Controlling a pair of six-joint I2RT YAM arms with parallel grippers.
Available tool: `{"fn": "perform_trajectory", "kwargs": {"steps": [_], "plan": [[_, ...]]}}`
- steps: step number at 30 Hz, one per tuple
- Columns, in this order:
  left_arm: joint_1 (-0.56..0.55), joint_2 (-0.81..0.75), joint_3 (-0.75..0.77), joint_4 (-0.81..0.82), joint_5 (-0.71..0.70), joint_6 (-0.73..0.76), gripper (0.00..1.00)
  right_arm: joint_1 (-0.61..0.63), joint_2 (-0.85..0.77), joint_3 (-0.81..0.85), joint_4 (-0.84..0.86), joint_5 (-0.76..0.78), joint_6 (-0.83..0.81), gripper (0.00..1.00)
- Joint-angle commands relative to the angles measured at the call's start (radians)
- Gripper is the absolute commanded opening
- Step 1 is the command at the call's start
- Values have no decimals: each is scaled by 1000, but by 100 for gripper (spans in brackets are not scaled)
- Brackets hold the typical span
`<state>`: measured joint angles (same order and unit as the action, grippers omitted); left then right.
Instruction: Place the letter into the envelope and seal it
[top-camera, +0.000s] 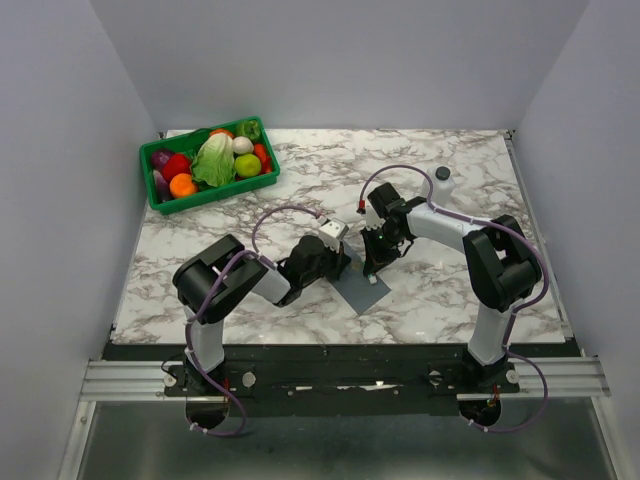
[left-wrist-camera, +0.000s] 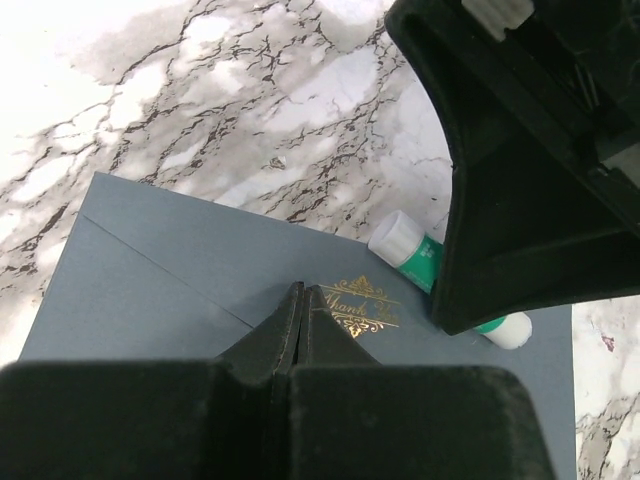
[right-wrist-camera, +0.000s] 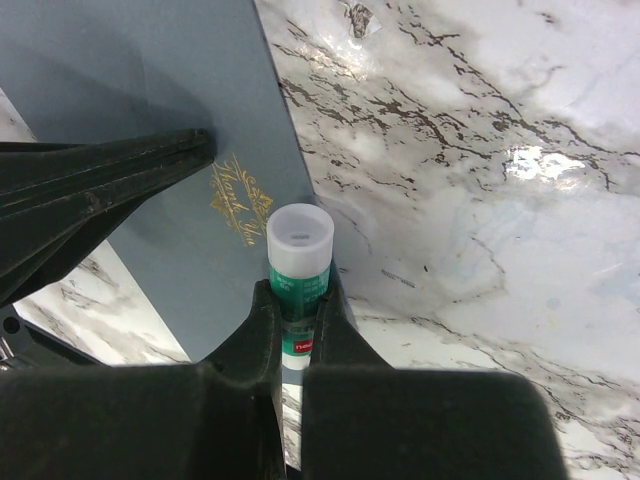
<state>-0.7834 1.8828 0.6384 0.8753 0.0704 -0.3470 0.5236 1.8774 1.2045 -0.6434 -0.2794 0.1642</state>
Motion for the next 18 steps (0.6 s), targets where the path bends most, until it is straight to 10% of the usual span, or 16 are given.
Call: {"fn": "perform_trajectory", "kwargs": {"steps": [1,18], "plan": [[-28,10,-43,-99,0,-24,0,6,58,-51,59,37,-6,1],[-85,-42,-112,-61,-38,-50,0,6,51,-59,59,40,-6,1]]}}
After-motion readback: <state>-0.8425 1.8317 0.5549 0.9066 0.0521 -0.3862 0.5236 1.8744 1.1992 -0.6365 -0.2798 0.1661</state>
